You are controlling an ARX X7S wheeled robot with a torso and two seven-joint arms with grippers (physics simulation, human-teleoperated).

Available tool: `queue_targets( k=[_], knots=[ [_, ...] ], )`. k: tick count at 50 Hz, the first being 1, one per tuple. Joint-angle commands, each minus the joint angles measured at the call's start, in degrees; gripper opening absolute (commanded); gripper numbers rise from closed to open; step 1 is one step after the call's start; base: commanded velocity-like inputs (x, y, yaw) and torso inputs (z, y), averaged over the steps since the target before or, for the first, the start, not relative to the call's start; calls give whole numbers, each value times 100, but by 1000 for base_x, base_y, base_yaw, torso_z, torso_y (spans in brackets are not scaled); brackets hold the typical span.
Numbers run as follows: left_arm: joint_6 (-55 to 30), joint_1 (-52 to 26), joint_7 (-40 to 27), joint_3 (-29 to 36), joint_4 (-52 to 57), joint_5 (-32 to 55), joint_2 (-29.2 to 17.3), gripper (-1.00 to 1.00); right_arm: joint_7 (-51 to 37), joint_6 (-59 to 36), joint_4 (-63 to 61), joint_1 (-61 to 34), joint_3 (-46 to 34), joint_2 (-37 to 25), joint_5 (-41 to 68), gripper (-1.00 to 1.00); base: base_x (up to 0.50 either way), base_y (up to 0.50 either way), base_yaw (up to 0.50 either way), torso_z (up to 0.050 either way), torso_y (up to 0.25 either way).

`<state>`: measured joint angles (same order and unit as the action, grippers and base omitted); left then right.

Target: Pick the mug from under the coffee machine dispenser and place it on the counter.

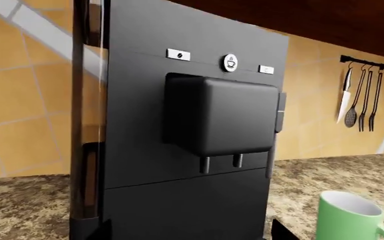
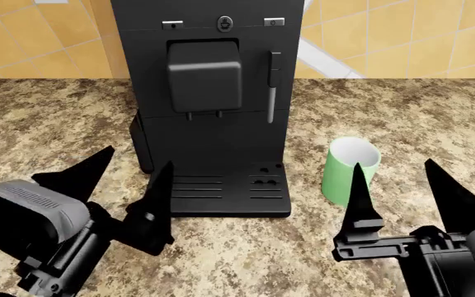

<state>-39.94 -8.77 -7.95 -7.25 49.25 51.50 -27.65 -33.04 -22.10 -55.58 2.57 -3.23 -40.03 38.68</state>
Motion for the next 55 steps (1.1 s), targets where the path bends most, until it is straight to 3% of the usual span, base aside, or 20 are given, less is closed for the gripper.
queue_targets(
  k=[1, 9, 17, 20, 23, 26, 27, 36, 42, 44, 49, 53, 55],
  knots=[
    [533, 453, 243, -432, 551, 126, -68, 100, -1037, 953, -440, -73, -410, -1154, 110, 100, 0, 0, 0, 0, 0],
    [810, 640, 141, -972, 847, 318, -222, 100, -2587, 2416, -439, -1041, -2462, -2826, -73, 100, 0, 0, 0, 0, 0],
    [1284, 856, -127, -1240, 1066, 552, -583, 100, -3522, 3308, -441, -2777, -4802, -3819, -502, 100, 0, 0, 0, 0, 0],
    [2246, 1097, -702, -957, 1072, 554, -1280, 100, -3702, 4066, -440, -3502, -5725, -4017, -531, 100, 0, 0, 0, 0, 0],
    [3914, 1687, -1413, -335, 1072, 290, -2524, 100, -3919, 4212, -442, -4485, -6827, -4382, -770, 100, 0, 0, 0, 0, 0],
    [4484, 1875, -1756, -76, 1062, 108, -2985, 100, -4079, 4530, -442, -5034, -7514, -4777, -1028, 100, 0, 0, 0, 0, 0],
    [4517, 1864, -1817, -3, 1059, 33, -3050, 100, -4171, 4768, -442, -5011, -7544, -4992, -1179, 100, 0, 0, 0, 0, 0],
    [5612, 2599, -2574, -131, 1054, -482, -3940, 100, -4810, 4505, -442, -5014, -7543, -4997, -1834, 100, 0, 0, 0, 0, 0],
    [6475, 3512, -3158, -607, 1064, -887, -4559, 100, -5121, 4293, -442, -5023, -7531, -4997, -2198, 100, 0, 0, 0, 0, 0],
    [6609, 3746, -3244, -807, 1061, -932, -4613, 100, -5148, 4260, -442, -5023, -7530, -4997, -2227, 100, 0, 0, 0, 0, 0],
    [7162, 5282, -3641, -2114, 1072, -1315, -4870, 100, -5349, 4063, -442, -5006, -7542, -4997, -2491, 100, 0, 0, 0, 0, 0],
    [7269, 5359, -3707, -2290, 1073, -1362, -4880, 100, -5691, 4032, -442, -5116, -7427, -4997, -2745, 100, 0, 0, 0, 0, 0],
    [7443, 5366, -3599, -2413, 1074, -1403, -4650, 100, -5694, 3930, -442, -5280, -7260, -4997, -2597, 100, 0, 0, 0, 0, 0]
  ],
)
